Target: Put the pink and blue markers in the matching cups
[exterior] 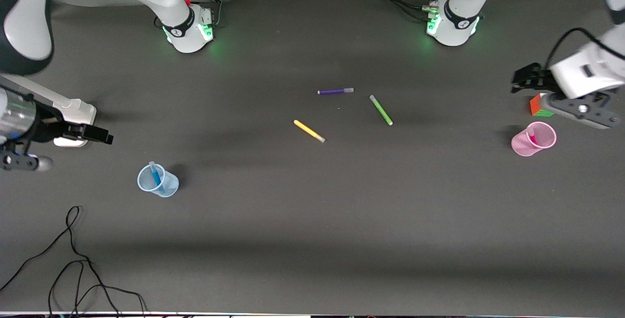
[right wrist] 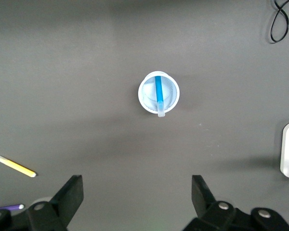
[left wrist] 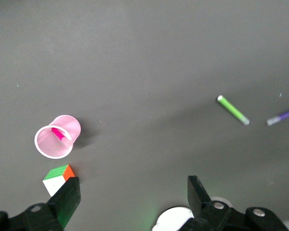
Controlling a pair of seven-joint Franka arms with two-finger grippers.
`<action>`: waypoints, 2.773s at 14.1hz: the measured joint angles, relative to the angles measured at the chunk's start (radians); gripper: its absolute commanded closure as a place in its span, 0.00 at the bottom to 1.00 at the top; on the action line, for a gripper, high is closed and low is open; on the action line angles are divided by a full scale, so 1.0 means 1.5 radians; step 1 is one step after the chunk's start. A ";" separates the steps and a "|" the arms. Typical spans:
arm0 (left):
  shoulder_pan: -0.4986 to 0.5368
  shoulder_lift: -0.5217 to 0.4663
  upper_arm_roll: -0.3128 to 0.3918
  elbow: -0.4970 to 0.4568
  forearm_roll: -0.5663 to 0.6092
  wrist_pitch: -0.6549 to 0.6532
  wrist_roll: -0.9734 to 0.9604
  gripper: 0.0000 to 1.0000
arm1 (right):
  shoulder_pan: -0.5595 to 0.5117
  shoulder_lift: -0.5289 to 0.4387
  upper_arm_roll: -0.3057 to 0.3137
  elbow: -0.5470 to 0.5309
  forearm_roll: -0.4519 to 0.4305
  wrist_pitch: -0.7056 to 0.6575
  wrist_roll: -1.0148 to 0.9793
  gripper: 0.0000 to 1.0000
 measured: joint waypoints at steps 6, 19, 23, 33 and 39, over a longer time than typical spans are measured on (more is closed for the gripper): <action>-0.070 0.075 -0.026 0.102 0.095 -0.012 -0.143 0.01 | -0.223 -0.086 0.220 -0.042 -0.037 0.013 0.005 0.00; -0.106 0.060 0.032 0.067 0.102 0.015 -0.164 0.02 | -0.338 -0.111 0.336 -0.043 -0.074 0.014 -0.046 0.00; -0.145 0.004 0.103 -0.013 0.090 0.080 -0.140 0.01 | -0.337 -0.111 0.331 -0.044 -0.074 0.014 -0.049 0.00; -0.182 -0.001 0.147 -0.024 0.090 0.094 -0.112 0.01 | -0.336 -0.112 0.331 -0.047 -0.099 0.013 -0.064 0.00; -0.159 0.007 0.146 -0.029 0.028 0.135 -0.107 0.01 | -0.336 -0.114 0.331 -0.051 -0.100 0.011 -0.064 0.00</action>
